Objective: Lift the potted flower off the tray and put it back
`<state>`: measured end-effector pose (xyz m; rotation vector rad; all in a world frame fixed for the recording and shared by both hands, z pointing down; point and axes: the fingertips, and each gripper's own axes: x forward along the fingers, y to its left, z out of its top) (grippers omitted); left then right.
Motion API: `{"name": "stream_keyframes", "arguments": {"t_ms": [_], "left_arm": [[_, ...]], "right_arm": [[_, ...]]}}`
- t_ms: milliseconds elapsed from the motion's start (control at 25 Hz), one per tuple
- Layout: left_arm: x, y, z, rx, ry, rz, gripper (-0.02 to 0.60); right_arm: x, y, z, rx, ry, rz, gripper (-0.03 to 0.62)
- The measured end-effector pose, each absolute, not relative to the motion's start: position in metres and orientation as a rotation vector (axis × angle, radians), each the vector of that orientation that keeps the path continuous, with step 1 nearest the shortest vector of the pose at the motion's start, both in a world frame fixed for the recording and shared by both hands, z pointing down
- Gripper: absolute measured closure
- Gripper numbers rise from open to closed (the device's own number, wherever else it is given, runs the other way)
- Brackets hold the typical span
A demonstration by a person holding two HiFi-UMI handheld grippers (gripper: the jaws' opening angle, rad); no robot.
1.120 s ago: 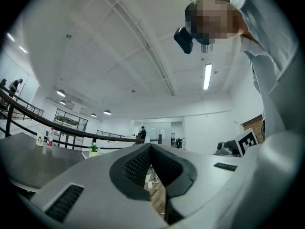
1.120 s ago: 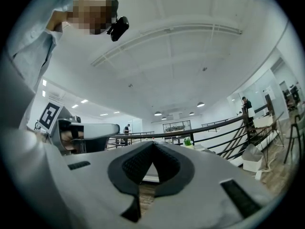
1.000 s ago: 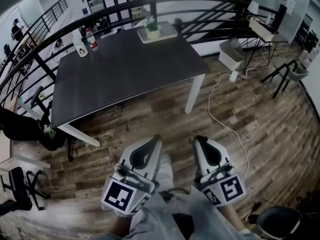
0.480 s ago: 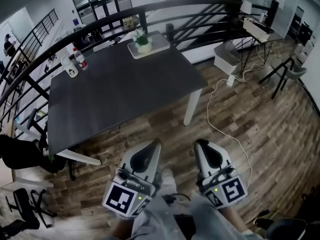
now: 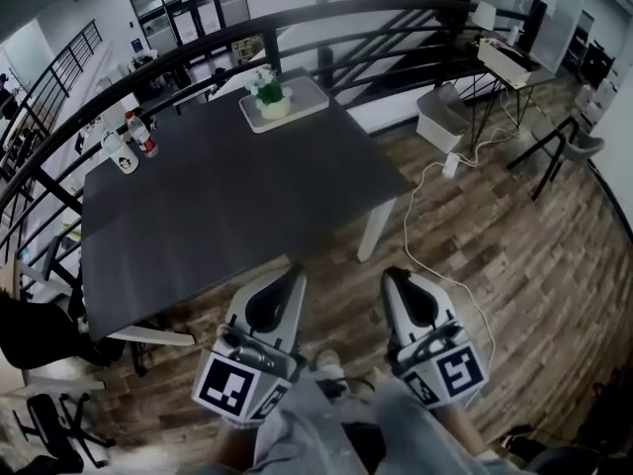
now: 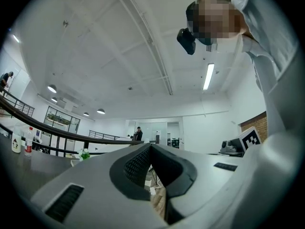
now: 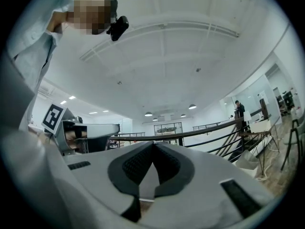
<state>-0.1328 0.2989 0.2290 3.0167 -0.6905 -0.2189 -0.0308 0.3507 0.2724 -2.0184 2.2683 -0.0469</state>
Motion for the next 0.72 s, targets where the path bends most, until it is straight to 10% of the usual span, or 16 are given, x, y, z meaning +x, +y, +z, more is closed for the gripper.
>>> {"name": "stream_keyframes", "arguments": {"t_ms": [720], "left_arm": [[-0.123, 0.225, 0.237, 2.999, -0.644, -0.29, 0.583]], "right_arm": [[-0.018, 0.282, 0.276, -2.144, 2.253, -0.006, 0.592]]}}
